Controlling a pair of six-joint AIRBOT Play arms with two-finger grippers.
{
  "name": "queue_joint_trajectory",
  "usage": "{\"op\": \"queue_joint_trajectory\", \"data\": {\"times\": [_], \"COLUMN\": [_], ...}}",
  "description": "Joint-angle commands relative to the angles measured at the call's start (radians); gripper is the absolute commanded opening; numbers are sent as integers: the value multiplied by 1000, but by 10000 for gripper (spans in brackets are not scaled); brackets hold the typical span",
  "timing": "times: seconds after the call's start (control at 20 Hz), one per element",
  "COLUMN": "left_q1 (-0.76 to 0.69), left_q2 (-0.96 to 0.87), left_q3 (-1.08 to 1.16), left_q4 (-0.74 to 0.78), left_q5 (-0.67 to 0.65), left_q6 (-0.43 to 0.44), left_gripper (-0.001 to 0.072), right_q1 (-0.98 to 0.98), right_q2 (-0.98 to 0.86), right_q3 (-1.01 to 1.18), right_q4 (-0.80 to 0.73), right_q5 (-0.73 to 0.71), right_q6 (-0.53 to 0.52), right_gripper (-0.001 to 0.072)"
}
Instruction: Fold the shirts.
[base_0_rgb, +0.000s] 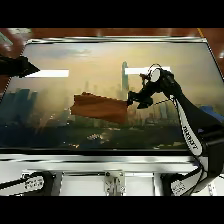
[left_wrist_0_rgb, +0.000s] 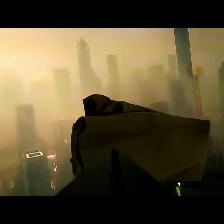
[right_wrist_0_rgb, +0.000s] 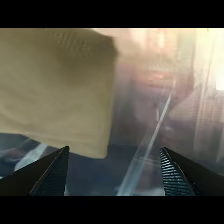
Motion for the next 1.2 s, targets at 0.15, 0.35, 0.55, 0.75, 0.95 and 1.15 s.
{"op": "queue_joint_trajectory", "data": {"times": [0.15, 0.35, 0.55, 0.75, 0.95, 1.15], "left_q1": [-19, -19, -19, -18, -18, -18], "left_q2": [0, 0, 1, 1, 1, 2], "left_q3": [0, 0, 0, 0, 0, 0], "left_q4": [-60, -212, -237, -242, -244, -244], "left_q5": [4, 77, 85, 86, 50, 24], "left_q6": [14, 14, 44, 43, 43, 44], "left_gripper": [33, 34, 33, 33, 34, 34], "right_q1": [4, 48, 21, -134, -419, -731], "right_q2": [-138, -177, -122, 66, 284, 465], "right_q3": [-37, -37, 14, 122, 166, 166], "right_q4": [276, 277, 279, 180, 45, 26], "right_q5": [-99, -116, -144, -100, 14, 95], "right_q6": [-115, -113, -186, -207, -104, -80], "right_gripper": [692, 362, 61, 61, 61, 61]}}
